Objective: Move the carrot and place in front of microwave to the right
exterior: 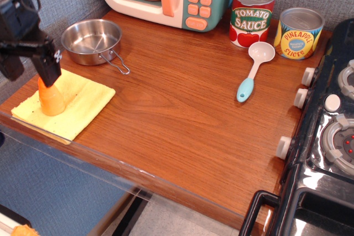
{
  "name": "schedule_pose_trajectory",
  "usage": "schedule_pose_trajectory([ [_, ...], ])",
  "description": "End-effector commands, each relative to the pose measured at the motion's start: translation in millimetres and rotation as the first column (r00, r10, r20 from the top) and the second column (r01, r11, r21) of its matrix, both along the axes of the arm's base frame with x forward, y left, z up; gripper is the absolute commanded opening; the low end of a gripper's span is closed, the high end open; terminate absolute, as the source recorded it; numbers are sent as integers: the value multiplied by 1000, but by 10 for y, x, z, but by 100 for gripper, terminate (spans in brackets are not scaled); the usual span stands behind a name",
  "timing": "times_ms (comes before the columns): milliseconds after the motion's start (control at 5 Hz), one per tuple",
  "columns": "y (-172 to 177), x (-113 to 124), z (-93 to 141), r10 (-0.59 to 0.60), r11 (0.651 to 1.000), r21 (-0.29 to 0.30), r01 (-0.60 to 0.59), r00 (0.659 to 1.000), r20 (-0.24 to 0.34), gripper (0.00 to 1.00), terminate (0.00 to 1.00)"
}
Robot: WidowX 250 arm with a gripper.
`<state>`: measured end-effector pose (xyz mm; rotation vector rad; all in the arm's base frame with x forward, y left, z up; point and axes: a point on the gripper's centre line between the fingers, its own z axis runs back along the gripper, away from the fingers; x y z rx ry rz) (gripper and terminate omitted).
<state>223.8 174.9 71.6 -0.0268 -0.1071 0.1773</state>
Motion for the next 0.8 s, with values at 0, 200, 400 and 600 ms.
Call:
schedule_pose_trajectory([
  [0, -38, 15, -48, 10, 997, 74, -11, 1000, 16, 100, 0],
  [200, -102, 79, -96, 1, 995, 100, -1, 1000, -1, 100, 0],
  [400, -149, 123, -175, -1, 993, 117, 4, 1000, -21, 100, 0],
  [600, -158, 164, -215, 6, 992, 128, -1, 999, -37, 100, 0],
])
